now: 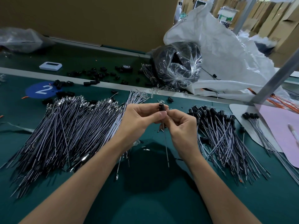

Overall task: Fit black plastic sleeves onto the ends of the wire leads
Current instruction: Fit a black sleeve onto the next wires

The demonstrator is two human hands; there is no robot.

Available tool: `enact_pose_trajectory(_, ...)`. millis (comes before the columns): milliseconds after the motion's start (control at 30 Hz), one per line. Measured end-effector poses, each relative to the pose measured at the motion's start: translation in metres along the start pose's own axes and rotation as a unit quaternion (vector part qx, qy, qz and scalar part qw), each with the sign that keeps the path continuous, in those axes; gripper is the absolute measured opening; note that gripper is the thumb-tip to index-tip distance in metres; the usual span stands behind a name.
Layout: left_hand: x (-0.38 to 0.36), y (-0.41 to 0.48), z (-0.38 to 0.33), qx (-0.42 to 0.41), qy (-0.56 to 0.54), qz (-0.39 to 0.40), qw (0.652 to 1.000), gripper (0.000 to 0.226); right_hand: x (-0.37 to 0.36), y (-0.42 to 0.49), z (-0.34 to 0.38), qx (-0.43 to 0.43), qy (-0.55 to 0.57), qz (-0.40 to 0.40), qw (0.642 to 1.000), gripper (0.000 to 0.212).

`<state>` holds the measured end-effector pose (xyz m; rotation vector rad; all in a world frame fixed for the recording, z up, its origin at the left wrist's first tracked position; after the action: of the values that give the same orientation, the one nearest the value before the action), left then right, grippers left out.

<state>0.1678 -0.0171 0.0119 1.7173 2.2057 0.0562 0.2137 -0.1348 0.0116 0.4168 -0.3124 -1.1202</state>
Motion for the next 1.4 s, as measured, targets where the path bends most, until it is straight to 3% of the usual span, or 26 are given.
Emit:
enact_pose_trajectory(300,-0.008,-0.005,-0.013,-0.049,-0.07,0.012,0.996,0.024,-0.002,-0.001,0.014,0.048,-0.018,0.009,0.999,0.01)
enact_pose_trajectory(533,-0.01,-0.008,-0.017,-0.064,-0.065,0.015,0.996,0.023,-0.006,-0.004,0.018,0.068,0.001,0.019,0.997,0.008)
enact_pose_trajectory(933,-0.005,-0.007,-0.007,-0.018,-0.112,-0.026,0.993,0.014,-0.014,-0.008,0.011,0.058,0.034,0.029,0.997,0.008)
enact_pose_trajectory(1067,-0.003,-0.004,0.002,0.014,-0.142,-0.037,0.989,0.017,-0.015,-0.009,0.016,0.076,-0.052,0.028,0.995,0.011)
enact_pose_trajectory(1133,0.005,-0.001,0.009,0.048,-0.186,-0.055,0.98,0.016,-0.012,-0.01,0.021,0.084,-0.097,0.028,0.991,0.022)
enact_pose_trajectory(1233,0.022,0.003,0.018,0.093,-0.22,-0.094,0.966,0.018,0.022,-0.001,0.022,0.035,-0.094,-0.064,0.993,0.039)
enact_pose_trajectory(1300,0.027,0.003,0.023,0.113,-0.189,-0.105,0.97,0.025,0.048,0.01,0.018,-0.005,-0.16,-0.125,0.979,0.033)
enact_pose_trajectory(1400,0.029,0.004,0.028,0.142,-0.125,-0.103,0.977,0.034,0.057,0.043,0.001,-0.05,-0.34,-0.064,0.937,0.018)
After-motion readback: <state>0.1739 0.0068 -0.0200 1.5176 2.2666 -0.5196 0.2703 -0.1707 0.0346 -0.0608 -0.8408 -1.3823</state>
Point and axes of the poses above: each hand's wrist, its own y-axis towards the middle knuckle, its own x-axis out of the back of the hand, z = x × y, the point moved 8 cm from there along y, towards the middle knuckle, and after that the axes turned 3 degrees about x, right-handed, at the moved point
